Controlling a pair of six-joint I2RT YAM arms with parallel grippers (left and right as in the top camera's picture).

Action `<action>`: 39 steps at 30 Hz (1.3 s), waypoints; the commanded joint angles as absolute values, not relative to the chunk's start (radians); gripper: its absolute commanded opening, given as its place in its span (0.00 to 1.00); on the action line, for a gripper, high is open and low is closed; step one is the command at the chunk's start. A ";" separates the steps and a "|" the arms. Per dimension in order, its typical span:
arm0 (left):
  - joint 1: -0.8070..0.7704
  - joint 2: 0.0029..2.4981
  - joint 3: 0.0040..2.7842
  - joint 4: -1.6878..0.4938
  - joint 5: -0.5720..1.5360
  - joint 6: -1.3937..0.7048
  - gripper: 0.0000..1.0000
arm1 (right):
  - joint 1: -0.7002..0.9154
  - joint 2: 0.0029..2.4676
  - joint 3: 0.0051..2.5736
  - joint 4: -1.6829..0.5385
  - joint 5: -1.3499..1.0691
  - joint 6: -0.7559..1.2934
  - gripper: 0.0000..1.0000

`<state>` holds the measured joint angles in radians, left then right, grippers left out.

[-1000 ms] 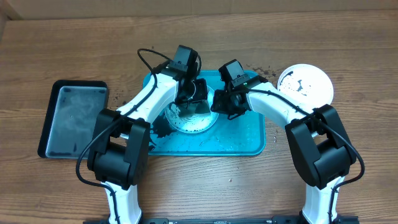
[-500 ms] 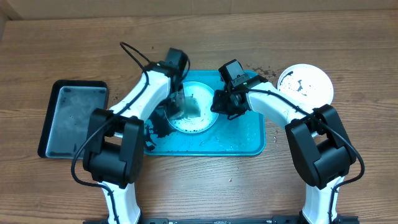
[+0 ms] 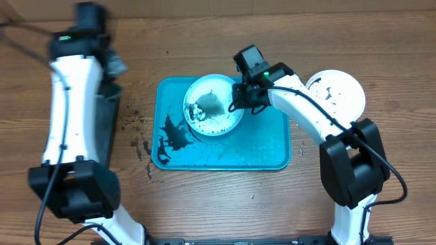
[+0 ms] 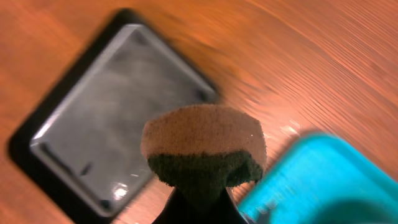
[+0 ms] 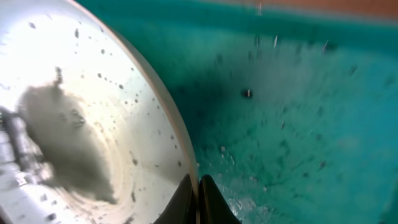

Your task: Clean dirty plates on tray and stack at the side

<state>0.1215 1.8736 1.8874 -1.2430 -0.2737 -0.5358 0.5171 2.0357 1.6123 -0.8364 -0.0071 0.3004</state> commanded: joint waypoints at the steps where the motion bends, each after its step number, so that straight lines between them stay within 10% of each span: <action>1: 0.258 1.884 1.847 -1.245 -0.196 -0.562 0.04 | 0.615 1.947 1.715 -0.872 0.260 0.252 0.04; 17: 0.484 2.114 1.808 -1.210 -0.103 -0.550 0.04 | 1.001 1.945 1.795 -0.714 1.303 -0.311 0.04; 25: 0.505 2.188 1.808 -1.191 -0.103 -0.546 0.04 | 1.017 1.945 1.795 -0.664 1.346 -0.374 0.04; 39: 0.506 2.184 1.824 -1.206 -0.051 -0.515 0.37 | 1.020 1.945 1.795 -0.654 1.285 -0.367 0.04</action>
